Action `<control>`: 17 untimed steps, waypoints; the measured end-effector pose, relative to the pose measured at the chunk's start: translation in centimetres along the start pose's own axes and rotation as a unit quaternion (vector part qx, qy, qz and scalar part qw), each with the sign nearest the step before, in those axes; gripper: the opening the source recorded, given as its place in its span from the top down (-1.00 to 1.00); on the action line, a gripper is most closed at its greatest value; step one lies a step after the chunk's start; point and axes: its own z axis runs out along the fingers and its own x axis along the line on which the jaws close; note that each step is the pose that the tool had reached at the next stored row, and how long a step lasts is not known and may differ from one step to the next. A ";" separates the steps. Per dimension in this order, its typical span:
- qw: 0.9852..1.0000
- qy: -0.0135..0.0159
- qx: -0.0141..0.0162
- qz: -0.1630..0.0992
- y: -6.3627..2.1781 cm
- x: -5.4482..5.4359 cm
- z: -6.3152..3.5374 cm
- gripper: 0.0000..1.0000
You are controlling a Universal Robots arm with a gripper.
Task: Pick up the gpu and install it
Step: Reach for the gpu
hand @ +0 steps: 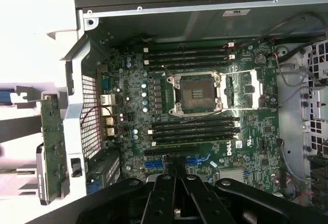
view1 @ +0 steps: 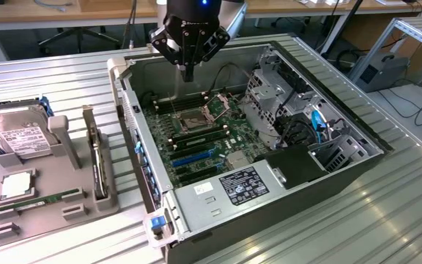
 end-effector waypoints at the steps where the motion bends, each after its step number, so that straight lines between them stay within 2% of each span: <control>1: 1.000 0.000 0.000 0.000 0.00 0.0 0.00 0.79; 17: 1.000 0.000 0.000 0.000 -0.04 0.6 -0.01 0.79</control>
